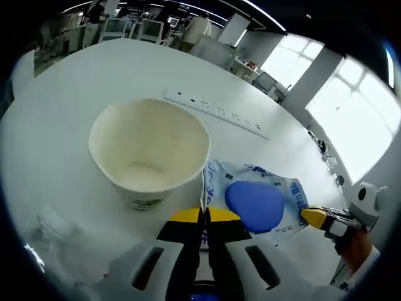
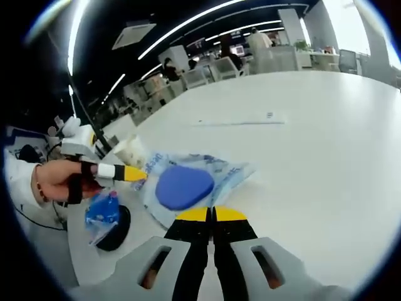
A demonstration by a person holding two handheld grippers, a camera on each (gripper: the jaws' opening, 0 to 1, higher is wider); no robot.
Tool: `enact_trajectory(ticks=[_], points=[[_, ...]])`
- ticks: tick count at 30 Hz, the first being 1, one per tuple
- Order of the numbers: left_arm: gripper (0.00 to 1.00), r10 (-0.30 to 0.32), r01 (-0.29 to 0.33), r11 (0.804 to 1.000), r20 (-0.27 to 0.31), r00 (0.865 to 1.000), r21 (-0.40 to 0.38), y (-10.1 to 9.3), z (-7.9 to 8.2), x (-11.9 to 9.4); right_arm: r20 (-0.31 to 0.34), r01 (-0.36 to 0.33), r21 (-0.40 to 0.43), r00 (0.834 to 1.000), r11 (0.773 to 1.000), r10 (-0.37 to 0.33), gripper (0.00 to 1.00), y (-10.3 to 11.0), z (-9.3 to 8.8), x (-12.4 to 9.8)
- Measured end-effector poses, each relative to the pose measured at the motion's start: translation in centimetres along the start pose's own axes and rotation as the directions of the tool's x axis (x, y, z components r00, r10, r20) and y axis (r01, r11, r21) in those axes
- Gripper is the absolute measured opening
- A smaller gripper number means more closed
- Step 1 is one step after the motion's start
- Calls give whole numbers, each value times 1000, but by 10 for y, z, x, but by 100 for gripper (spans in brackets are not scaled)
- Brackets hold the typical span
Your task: Arrange the tabletop items into an orderly group along one side of the table until the central work area is clear of visible clutter.
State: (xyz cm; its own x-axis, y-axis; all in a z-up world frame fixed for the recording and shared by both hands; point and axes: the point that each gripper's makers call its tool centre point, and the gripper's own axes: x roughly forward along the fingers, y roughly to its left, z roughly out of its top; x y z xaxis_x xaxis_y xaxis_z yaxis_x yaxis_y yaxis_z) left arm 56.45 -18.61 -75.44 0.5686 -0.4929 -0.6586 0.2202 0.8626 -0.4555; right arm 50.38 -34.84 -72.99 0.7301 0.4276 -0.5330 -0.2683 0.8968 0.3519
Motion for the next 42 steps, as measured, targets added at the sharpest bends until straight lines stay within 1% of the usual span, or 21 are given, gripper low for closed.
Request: enact_trajectory(ticks=[6,16,21,27,33,37,42], points=[[0,-8,8,1000,18,1000,-3,0,2,0,3,5,8,1000,1000,-5,0,-2,0,0],[8,-18,17,1000,47,999,10,-2,7,-1,3,35,12,999,999,-35,4,-7,-2,0],[9,-15,14,1000,44,999,20,-2,5,-3,2,42,8,999,999,-42,7,-7,-4,0],[11,-14,13,1000,57,998,27,-2,5,-8,8,63,12,998,998,-63,12,-12,-3,-3],[13,-14,12,999,57,998,39,-3,6,-11,13,75,7,997,997,-75,14,-15,-2,-6],[16,-21,18,999,61,998,48,-4,6,-13,23,86,-2,996,996,-86,14,-14,1,-9],[21,-38,35,998,58,998,54,-9,8,-15,29,96,1,995,995,-96,17,-13,2,-11]])
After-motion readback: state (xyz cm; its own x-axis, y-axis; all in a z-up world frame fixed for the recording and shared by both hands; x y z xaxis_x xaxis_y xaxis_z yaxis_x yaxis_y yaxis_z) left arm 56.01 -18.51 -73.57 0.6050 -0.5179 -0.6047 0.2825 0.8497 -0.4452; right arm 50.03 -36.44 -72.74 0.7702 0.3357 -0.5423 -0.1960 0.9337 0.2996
